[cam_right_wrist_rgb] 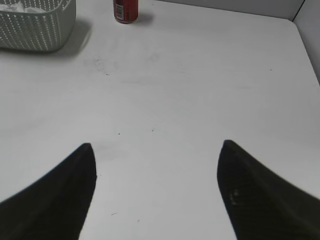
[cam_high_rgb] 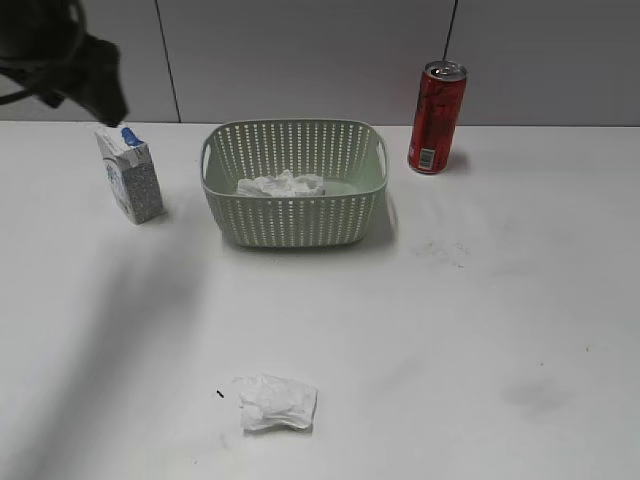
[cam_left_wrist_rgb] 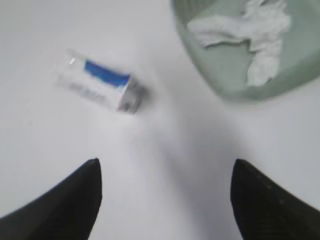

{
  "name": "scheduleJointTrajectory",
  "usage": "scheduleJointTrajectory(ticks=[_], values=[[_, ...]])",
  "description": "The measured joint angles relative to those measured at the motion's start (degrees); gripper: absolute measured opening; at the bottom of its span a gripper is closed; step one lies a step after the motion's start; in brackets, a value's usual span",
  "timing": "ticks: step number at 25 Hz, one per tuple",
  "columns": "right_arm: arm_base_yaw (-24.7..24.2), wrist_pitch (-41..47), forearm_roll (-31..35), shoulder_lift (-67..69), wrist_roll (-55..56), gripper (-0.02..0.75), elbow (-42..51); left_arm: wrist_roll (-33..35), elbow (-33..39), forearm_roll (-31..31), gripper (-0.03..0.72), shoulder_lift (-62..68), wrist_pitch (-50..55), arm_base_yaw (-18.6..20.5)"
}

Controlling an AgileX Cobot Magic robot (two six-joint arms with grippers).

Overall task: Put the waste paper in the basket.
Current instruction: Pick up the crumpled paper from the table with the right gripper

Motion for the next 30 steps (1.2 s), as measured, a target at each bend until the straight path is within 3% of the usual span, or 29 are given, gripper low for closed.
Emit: scheduleJointTrajectory(ticks=[4, 8, 16, 22, 25, 30], values=[[0.0, -0.4, 0.2, 4.1, 0.0, 0.572, -0.3, 0.0, 2.4, 0.0, 0.587, -3.4, 2.6, 8.3], [0.0, -5.1, 1.0, 11.6, -0.1, 0.572, -2.1, -0.1, 8.3, 0.4, 0.586, -9.1, 2.1, 13.2], [0.0, -9.1, 13.4, 36.8, -8.7, 0.572, -7.4, -0.1, 26.8, 0.0, 0.585, -27.7, -1.4, 12.1], [0.3, -9.8, 17.0, 55.3, -14.6, 0.572, -15.2, -0.1, 39.1, 0.0, 0.579, -44.2, -2.6, 12.1], [3.9, -10.2, 18.3, 62.9, -17.1, 0.572, -19.3, -0.1, 45.4, -0.9, 0.578, -53.3, -3.9, 12.1], [17.5, -12.4, 18.3, 74.5, -17.1, 0.572, -25.2, -0.1, 55.0, -3.1, 0.576, -68.5, -5.2, 12.1]])
